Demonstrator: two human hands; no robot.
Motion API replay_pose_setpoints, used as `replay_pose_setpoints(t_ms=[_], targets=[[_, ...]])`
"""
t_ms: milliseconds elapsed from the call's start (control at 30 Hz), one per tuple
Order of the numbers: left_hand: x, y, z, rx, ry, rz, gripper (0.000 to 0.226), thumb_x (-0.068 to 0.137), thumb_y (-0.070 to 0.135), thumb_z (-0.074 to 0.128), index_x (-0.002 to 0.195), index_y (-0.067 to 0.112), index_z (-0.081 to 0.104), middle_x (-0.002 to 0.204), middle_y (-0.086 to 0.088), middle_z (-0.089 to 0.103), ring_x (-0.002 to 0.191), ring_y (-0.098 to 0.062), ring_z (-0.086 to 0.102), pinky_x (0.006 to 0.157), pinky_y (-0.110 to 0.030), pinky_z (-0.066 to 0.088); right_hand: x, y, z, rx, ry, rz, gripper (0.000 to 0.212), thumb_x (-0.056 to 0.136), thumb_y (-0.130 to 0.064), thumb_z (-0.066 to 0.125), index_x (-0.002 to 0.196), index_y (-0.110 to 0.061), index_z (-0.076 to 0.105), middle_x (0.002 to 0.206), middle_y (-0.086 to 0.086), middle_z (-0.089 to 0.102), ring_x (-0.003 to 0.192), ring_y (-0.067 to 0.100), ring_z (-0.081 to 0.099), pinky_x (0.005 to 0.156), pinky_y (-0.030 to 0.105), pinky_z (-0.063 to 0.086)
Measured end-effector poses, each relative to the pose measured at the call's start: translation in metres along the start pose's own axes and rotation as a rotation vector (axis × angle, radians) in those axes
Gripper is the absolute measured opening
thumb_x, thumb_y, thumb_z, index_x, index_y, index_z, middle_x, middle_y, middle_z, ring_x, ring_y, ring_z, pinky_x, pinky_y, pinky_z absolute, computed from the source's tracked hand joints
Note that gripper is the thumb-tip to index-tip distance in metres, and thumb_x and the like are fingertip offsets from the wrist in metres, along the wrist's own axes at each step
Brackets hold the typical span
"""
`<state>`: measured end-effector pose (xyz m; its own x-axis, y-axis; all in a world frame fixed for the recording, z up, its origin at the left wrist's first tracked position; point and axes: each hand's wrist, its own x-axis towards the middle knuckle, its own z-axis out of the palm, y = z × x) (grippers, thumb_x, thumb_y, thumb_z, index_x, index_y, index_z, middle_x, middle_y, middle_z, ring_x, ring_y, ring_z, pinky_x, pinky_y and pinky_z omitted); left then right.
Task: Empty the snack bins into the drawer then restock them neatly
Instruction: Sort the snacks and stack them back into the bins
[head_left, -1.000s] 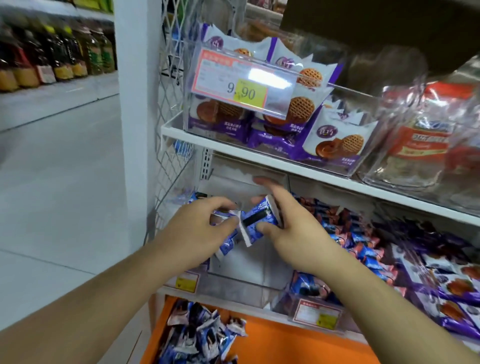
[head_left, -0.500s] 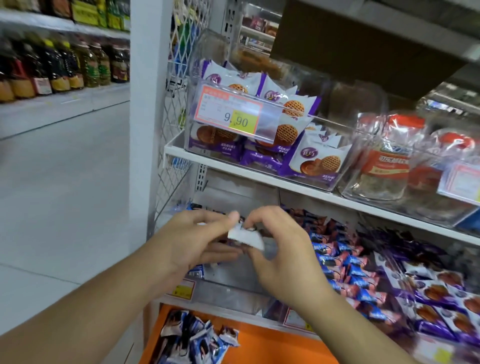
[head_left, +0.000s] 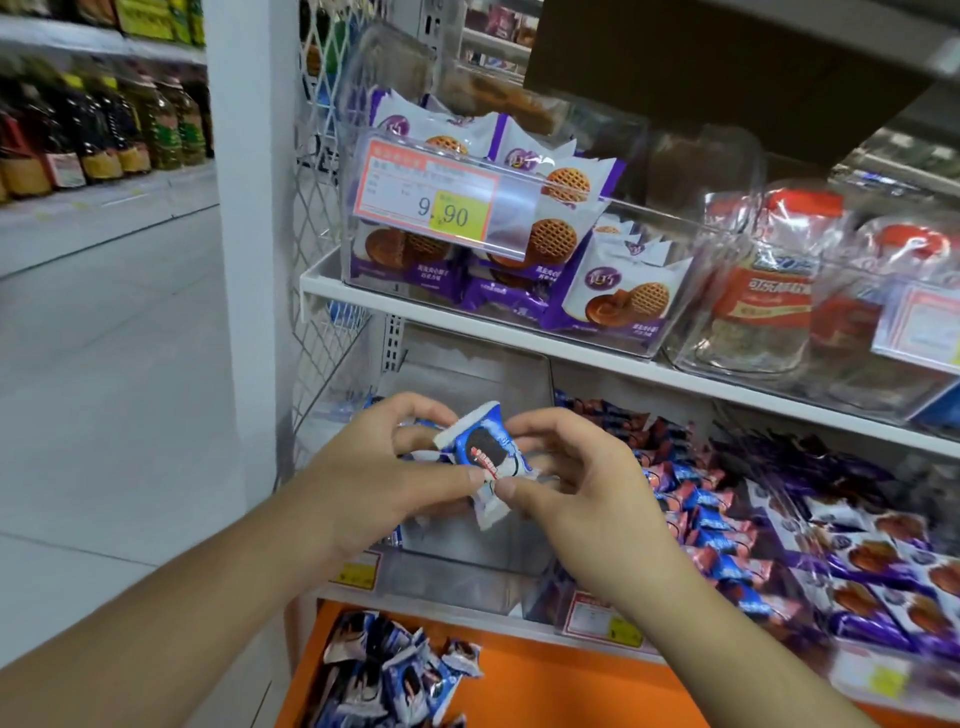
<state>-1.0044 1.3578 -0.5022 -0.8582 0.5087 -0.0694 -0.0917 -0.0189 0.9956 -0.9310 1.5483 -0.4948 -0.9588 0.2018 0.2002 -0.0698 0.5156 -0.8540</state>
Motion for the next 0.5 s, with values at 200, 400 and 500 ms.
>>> replay_pose_setpoints(t_ms=[200, 400, 500], targets=[[0.002, -0.004, -0.005, 0.657, -0.072, 0.310, 0.073, 0.080, 0.013, 0.087, 0.134, 0.055, 0.059, 0.127, 0.036, 0.058, 0.112, 0.012, 0.062, 0.091, -0.020, 0.058, 0.007, 0.009, -0.009, -0.144, -0.109, 0.043, 0.041, 0.087, -0.009, 0.082, 0.110, -0.040, 0.068, 0.106, -0.013, 0.070, 0.078, 0.011, 0.065, 0.079, 0.036, 0.060], [0.019, -0.015, -0.004, 0.908, 0.088, 0.373, 0.046, 0.075, 0.036, 0.090, 0.115, 0.043, 0.069, 0.110, 0.027, 0.062, 0.099, 0.008, 0.058, 0.081, -0.015, 0.051, 0.005, 0.021, -0.030, -0.674, -0.063, -0.216, 0.046, 0.097, -0.028, 0.069, 0.142, -0.025, 0.057, 0.143, -0.011, 0.055, 0.137, 0.006, 0.043, 0.118, 0.021, 0.032], [0.051, -0.023, 0.002, 0.990, 0.121, 0.379, 0.036, 0.077, 0.042, 0.088, 0.108, 0.043, 0.069, 0.108, 0.021, 0.057, 0.096, 0.004, 0.055, 0.079, -0.017, 0.046, -0.002, 0.030, -0.041, -0.853, -0.177, -0.180, 0.061, 0.101, -0.043, 0.060, 0.156, -0.023, 0.043, 0.163, -0.009, 0.036, 0.157, 0.013, 0.018, 0.130, 0.031, 0.014]])
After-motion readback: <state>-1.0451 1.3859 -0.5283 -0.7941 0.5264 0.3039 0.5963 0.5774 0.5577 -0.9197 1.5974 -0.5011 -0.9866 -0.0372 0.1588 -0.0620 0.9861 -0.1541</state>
